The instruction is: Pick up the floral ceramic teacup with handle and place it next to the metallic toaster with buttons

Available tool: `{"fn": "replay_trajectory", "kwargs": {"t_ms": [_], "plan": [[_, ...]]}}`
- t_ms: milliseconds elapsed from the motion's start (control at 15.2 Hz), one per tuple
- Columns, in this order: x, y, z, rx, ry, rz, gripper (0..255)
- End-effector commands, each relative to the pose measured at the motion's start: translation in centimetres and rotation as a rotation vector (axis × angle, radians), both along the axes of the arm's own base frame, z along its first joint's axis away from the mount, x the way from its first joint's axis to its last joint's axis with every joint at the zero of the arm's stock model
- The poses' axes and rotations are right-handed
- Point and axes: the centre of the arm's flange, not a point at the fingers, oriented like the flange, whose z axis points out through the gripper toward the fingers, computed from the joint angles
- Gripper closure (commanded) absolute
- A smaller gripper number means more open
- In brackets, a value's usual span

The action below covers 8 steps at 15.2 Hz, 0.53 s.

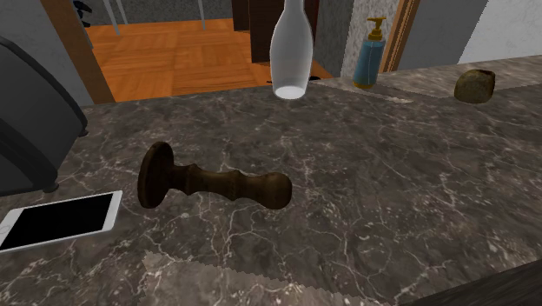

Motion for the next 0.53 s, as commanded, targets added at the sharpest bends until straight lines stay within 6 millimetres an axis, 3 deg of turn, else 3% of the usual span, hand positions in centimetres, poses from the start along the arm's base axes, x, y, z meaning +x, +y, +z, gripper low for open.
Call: {"fn": "replay_trajectory", "kwargs": {"t_ms": [0,132,462], "plan": [[-0.7,2.6,0.0,0.000,0.000,-0.002,255],[-1.5,6.0,0.0,0.000,0.000,-0.002,255],[-1.5,6.0,-2.6,0.000,0.000,-0.002,255]]}}
